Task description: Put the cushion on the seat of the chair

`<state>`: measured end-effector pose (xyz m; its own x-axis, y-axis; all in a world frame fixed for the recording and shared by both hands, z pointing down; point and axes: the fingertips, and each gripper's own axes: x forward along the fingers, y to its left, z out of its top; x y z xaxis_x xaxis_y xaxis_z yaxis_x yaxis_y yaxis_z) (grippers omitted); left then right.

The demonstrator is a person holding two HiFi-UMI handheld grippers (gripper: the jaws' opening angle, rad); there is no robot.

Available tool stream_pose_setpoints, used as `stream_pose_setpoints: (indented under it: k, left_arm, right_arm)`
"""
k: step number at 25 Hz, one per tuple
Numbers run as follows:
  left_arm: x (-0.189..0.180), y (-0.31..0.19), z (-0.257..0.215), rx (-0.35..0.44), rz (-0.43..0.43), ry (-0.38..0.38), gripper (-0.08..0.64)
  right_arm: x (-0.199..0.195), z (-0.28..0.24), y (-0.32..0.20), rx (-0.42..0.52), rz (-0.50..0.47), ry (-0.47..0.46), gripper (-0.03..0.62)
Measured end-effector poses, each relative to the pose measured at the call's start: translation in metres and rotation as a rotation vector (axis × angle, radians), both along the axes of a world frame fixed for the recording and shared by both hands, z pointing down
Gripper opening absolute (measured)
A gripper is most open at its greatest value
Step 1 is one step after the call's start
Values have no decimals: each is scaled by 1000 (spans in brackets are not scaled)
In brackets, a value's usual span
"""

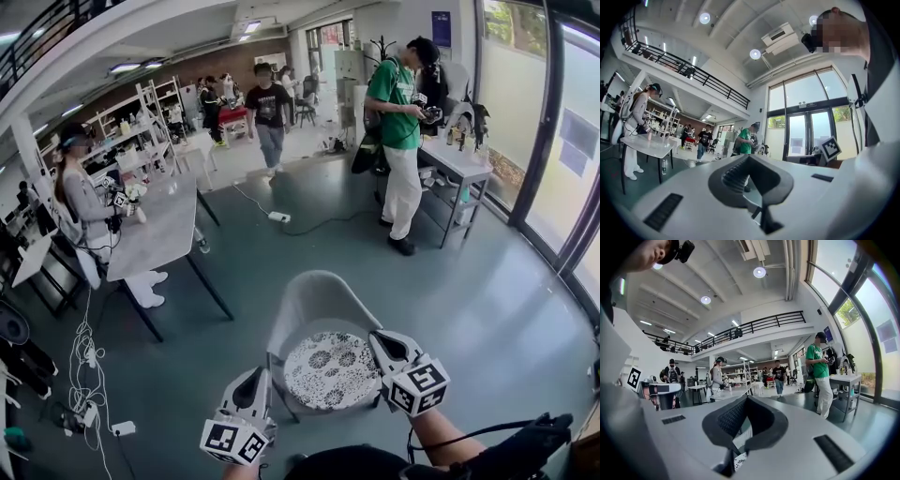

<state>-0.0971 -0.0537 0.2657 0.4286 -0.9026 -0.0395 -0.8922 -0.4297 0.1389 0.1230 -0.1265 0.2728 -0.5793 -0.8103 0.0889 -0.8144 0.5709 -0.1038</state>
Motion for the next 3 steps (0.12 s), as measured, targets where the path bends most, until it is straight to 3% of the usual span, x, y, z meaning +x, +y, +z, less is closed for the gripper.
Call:
stream_pose_setpoints:
  k: [3]
  left_arm:
    - [0, -2, -4, 10, 7, 10, 8]
  right_arm:
    - [1, 1, -3, -2, 1, -1, 11]
